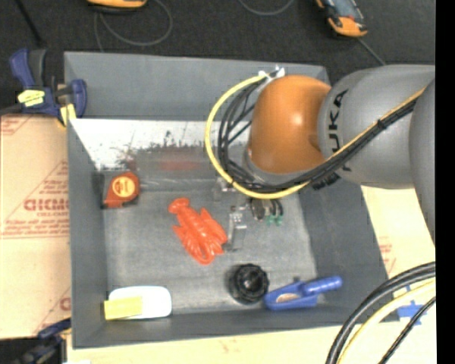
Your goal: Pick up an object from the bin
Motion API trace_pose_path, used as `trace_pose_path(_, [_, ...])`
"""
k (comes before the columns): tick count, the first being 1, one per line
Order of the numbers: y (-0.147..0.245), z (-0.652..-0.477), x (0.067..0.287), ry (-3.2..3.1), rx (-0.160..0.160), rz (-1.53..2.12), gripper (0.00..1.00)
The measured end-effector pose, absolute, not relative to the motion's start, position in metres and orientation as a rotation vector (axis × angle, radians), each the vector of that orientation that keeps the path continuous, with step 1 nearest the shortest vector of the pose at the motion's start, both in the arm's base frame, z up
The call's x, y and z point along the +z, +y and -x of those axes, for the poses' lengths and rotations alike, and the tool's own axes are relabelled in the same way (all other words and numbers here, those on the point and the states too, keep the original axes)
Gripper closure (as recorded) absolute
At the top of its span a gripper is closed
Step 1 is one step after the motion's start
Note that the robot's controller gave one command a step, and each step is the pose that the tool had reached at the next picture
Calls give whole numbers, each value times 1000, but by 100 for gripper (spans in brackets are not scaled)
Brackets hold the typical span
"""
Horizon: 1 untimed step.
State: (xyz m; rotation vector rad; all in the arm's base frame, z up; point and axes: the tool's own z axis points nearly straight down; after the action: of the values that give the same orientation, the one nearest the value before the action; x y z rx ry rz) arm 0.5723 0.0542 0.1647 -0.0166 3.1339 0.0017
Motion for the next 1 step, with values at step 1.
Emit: trace_pose_path(1, [24,-559,145,3141,2,-83,0])
